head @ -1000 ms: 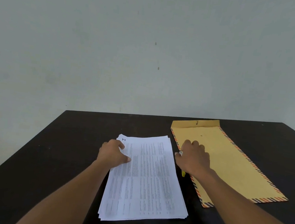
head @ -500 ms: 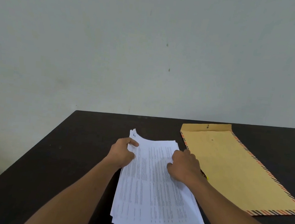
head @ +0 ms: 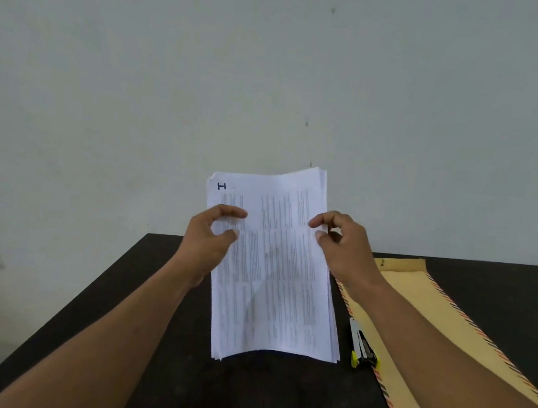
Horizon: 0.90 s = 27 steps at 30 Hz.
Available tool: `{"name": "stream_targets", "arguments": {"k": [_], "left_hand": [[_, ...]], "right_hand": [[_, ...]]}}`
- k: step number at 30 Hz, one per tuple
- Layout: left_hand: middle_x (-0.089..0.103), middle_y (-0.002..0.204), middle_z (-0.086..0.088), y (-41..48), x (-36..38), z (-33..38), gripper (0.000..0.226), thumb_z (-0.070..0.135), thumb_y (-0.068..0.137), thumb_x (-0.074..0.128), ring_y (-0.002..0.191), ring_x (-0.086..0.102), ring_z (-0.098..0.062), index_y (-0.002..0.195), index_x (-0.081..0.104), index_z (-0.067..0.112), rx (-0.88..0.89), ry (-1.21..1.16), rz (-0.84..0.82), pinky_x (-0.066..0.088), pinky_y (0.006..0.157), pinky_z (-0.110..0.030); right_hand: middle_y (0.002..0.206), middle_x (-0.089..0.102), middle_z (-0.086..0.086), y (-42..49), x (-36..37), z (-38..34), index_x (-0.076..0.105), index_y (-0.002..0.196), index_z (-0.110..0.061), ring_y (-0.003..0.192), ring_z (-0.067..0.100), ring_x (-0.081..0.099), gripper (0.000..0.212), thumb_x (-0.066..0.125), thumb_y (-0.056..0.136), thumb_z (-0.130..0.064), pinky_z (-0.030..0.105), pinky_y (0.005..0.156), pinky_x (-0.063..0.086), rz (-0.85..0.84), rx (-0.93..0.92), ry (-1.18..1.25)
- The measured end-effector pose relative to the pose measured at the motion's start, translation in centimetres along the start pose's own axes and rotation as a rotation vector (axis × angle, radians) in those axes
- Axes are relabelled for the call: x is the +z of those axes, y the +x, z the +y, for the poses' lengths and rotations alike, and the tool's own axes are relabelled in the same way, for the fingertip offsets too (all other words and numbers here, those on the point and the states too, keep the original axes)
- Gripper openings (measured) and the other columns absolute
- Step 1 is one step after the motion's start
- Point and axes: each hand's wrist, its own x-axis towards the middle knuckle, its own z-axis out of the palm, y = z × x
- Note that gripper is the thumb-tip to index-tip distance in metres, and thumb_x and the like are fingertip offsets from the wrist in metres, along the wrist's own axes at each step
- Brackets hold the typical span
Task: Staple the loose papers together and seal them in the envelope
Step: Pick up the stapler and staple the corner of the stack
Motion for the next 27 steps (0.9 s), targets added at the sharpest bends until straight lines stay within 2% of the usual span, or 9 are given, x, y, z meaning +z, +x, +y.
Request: {"name": "stream_targets", "arguments": {"k": [5,7,10,13,17,18,22,24,27], "left_hand": [[0.059,0.131,0.004,-0.7,0.3,0.3,0.017,0.012,0.091,0.069,0.116,0.058,-0.017,0.101,0.067,0.026,0.134,0.121,0.111,0.057,0.086,-0.028],[0.062,0.123,0.007,-1.6,0.5,-0.3,0.016,0.013,0.091,0.07,0.108,0.061,-0.01,0.1,0.067,0.025,0.152,0.13,0.124,0.057,0.079,-0.018],[0.065,0.113,0.013,-2.6,1.3,-1.0,0.018,0.01,0.092,0.069,0.102,0.063,0.0,0.1,0.067,0.026,0.187,0.093,0.124,0.056,0.077,-0.012],[0.063,0.112,0.02,-3.0,2.2,-0.9,0.022,0.01,0.092,0.068,0.105,0.064,-0.004,0.102,0.065,0.03,0.211,0.083,0.155,0.057,0.082,-0.019],[0.064,0.109,0.02,-3.1,2.8,-0.5,0.018,0.011,0.093,0.067,0.105,0.062,-0.001,0.102,0.066,0.027,0.225,0.08,0.217,0.053,0.088,-0.019],[0.064,0.108,0.02,-3.2,2.8,-0.6,0.018,0.01,0.093,0.066,0.104,0.062,0.0,0.101,0.066,0.027,0.211,0.081,0.213,0.052,0.087,-0.017],[0.065,0.11,0.015,-3.9,3.1,-1.5,0.023,0.008,0.096,0.062,0.102,0.064,-0.005,0.1,0.065,0.03,0.181,0.073,0.219,0.054,0.088,-0.021],[0.062,0.111,0.019,-4.2,3.4,-1.5,0.028,0.008,0.096,0.061,0.105,0.063,-0.007,0.101,0.06,0.036,0.193,0.076,0.226,0.056,0.087,-0.024],[0.059,0.113,0.018,-4.4,3.4,-0.8,0.034,0.011,0.097,0.061,0.102,0.066,-0.012,0.11,0.051,0.04,0.233,0.084,0.226,0.062,0.079,-0.029]], "right_hand": [[0.118,0.056,-0.003,-0.6,-0.1,-1.2,0.062,0.091,-0.034,0.108,0.01,0.055,0.036,0.058,0.089,0.001,0.027,0.089,0.05,-0.066,-0.084,-0.096],[0.117,0.056,-0.001,-1.6,0.1,-0.4,0.064,0.093,-0.032,0.112,0.011,0.052,0.033,0.06,0.087,0.0,0.023,0.092,0.046,-0.097,-0.058,-0.112],[0.111,0.058,0.002,-2.4,0.3,0.0,0.068,0.092,-0.025,0.099,0.009,0.058,0.032,0.058,0.087,0.005,0.01,0.071,0.049,-0.076,-0.024,-0.051],[0.108,0.061,0.005,-2.4,0.4,-0.8,0.069,0.09,-0.011,0.071,0.006,0.055,0.028,0.053,0.088,0.011,0.01,0.046,0.041,0.007,-0.042,-0.002],[0.119,0.061,0.003,-2.4,0.5,-0.4,0.066,0.088,-0.008,0.106,0.016,0.055,0.024,0.052,0.09,0.011,0.006,0.052,0.044,0.058,-0.109,-0.008],[0.118,0.061,0.001,-2.6,0.4,0.0,0.066,0.087,-0.01,0.102,0.016,0.056,0.026,0.051,0.089,0.012,0.005,0.051,0.043,0.06,-0.111,-0.017],[0.108,0.062,0.003,-3.6,0.4,1.1,0.066,0.085,-0.01,0.051,-0.002,0.046,0.03,0.048,0.089,0.014,0.008,0.041,0.035,0.078,-0.065,-0.016],[0.106,0.061,0.005,-3.7,0.6,0.9,0.066,0.087,-0.009,0.049,0.0,0.049,0.029,0.048,0.088,0.014,0.009,0.041,0.035,0.085,-0.057,-0.005],[0.105,0.064,0.006,-3.2,0.4,0.5,0.068,0.087,-0.013,0.065,0.0,0.057,0.03,0.051,0.087,0.012,0.008,0.053,0.041,0.092,-0.056,-0.011]]}}
